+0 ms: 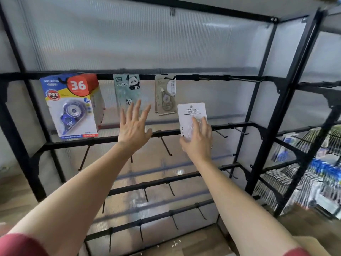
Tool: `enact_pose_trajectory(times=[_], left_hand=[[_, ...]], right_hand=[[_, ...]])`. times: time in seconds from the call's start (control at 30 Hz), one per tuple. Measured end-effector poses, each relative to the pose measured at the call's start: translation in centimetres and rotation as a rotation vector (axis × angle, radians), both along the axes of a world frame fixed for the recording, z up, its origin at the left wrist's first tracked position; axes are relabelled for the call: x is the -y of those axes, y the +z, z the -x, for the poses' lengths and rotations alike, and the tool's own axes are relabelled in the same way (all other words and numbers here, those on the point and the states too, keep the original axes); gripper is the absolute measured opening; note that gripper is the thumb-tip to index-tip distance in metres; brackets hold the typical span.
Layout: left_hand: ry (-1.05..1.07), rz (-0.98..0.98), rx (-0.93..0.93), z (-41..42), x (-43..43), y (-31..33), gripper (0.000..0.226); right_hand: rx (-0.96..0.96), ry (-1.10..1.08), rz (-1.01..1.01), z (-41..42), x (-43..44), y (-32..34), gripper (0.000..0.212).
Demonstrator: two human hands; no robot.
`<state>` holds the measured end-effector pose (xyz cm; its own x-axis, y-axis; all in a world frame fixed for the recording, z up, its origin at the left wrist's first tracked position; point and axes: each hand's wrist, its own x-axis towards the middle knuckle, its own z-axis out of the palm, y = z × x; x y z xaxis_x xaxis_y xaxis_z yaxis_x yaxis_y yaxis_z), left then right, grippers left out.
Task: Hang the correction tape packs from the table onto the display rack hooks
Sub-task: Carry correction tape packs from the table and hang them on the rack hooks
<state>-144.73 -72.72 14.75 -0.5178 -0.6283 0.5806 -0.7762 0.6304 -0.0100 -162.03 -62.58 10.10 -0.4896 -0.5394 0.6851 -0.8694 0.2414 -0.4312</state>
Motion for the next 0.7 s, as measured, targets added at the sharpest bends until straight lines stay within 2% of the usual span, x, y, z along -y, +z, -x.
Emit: enact_pose_trajectory(times=[0.37, 0.53, 0.7], left_hand=[[0.010, 0.002, -0.039, 10.8, 2.0, 1.0, 0.078], [0.067, -0.018, -0.055, 13.4, 2.4, 0.4, 0.078], [0.143, -0.064, -0.062, 14.2, 3.5, -0.3, 0.075]], right_hand=[[-0.136, 0.019, 0.158, 10.2, 1.7, 4.1, 0.075], [-0.208, 0.065, 0.119, 12.7, 2.7, 4.7, 0.076], [-0.140, 0.137, 0.215, 13.1, 3.7, 5.1, 0.071]])
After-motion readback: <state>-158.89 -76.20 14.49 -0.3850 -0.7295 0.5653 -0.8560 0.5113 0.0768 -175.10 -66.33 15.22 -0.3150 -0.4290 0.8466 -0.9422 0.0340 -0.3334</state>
